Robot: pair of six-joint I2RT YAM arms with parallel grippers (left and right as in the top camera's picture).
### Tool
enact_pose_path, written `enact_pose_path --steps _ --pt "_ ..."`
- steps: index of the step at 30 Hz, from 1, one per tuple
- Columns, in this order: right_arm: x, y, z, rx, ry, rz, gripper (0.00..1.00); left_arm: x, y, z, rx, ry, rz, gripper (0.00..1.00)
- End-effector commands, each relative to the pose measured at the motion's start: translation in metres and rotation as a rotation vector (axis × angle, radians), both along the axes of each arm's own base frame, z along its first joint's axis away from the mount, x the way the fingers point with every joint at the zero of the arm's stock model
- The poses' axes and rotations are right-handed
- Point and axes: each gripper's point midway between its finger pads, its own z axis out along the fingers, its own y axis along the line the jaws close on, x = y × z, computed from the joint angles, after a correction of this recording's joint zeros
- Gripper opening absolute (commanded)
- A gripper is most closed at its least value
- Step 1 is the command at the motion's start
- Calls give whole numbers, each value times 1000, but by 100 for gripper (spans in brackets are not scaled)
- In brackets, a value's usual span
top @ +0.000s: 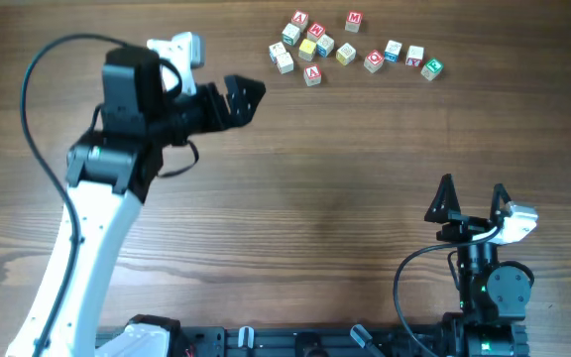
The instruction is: Form a horizontal line
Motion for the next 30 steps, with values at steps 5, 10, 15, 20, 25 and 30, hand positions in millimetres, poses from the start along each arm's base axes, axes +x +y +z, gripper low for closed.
enact_pose_path --steps 5,10,15,20,25,30 --pt "0 1 1 -17 -5 6 100 82 4 -2 174 26 158 98" --pt "0 1 1 -17 -5 6 100 128 -17 -58 239 102 155 96" --pt "0 1 1 -17 -5 6 100 170 -49 -120 315 70 180 91" --pt "0 1 1 -17 -5 6 100 190 -65 -186 441 50 257 88" --pt "0 1 1 -17 -5 6 100 208 -66 -211 417 23 326 89" --pt "0 1 1 -17 -5 6 100 216 -64 -236 418 27 333 89"
